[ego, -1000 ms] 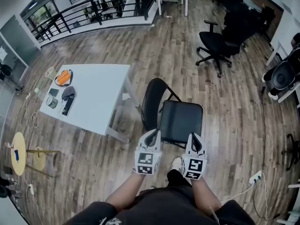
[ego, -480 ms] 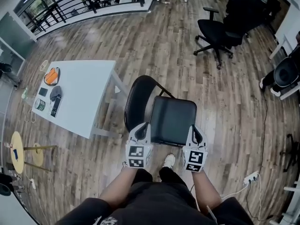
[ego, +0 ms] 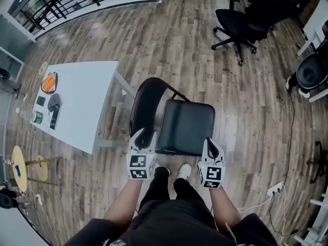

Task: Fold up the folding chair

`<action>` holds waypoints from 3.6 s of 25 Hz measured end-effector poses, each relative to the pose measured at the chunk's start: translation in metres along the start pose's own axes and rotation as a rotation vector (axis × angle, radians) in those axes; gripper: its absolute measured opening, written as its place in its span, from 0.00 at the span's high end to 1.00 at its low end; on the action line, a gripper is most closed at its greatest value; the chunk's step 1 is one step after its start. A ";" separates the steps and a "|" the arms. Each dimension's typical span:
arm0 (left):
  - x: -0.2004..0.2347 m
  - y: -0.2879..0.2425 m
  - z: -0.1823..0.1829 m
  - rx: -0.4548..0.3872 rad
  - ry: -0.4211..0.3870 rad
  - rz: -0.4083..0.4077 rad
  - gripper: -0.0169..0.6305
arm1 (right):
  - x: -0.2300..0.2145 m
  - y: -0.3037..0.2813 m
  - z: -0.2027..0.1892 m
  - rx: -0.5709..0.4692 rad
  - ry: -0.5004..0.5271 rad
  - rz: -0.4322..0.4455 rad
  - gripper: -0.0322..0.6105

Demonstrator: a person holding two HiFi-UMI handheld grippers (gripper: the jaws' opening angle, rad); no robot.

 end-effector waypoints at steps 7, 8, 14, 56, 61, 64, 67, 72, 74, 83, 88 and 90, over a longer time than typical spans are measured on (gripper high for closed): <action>0.068 -0.041 -0.011 0.107 -0.034 0.132 0.59 | -0.023 -0.043 -0.045 0.064 -0.081 0.031 0.93; 0.075 -0.047 -0.014 0.124 -0.041 0.145 0.58 | -0.026 -0.050 -0.054 0.086 -0.078 0.030 0.93; 0.111 -0.075 -0.024 0.177 -0.014 0.136 0.55 | -0.030 -0.085 -0.119 0.232 -0.062 0.074 0.64; 0.126 -0.143 -0.138 0.445 0.147 -0.044 0.69 | -0.053 -0.158 -0.502 0.699 -0.903 0.407 0.35; 0.121 -0.142 -0.137 0.440 0.186 -0.071 0.74 | -0.059 -0.155 -0.498 0.694 -0.932 0.418 0.35; 0.120 -0.137 -0.127 0.426 0.191 -0.075 0.76 | -0.055 -0.153 -0.484 0.671 -0.935 0.425 0.36; 0.123 -0.130 -0.113 0.418 0.201 -0.080 0.77 | -0.045 -0.149 -0.463 0.648 -0.940 0.430 0.39; 0.131 -0.115 -0.090 0.411 0.230 -0.102 0.79 | -0.023 -0.142 -0.420 0.626 -0.905 0.434 0.43; 0.131 -0.108 -0.079 0.409 0.240 -0.114 0.81 | -0.015 -0.136 -0.399 0.621 -0.884 0.449 0.44; 0.156 -0.078 -0.027 0.374 0.245 -0.130 0.83 | 0.050 -0.133 -0.289 0.625 -0.720 0.608 0.47; 0.171 -0.060 0.000 0.364 0.223 -0.104 0.84 | 0.105 -0.132 -0.222 0.611 -0.668 0.739 0.47; 0.176 -0.052 0.009 0.366 0.215 -0.098 0.84 | 0.128 -0.131 -0.196 0.591 -0.662 0.786 0.47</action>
Point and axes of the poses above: the fingertips, and each gripper's own axes: y backward along the fingers, x to its left, z out of its top, the point moved 2 cm from there along y, backward along the fingers, and after that the axes turned 4 degrees about y, right-handed, at the moved point
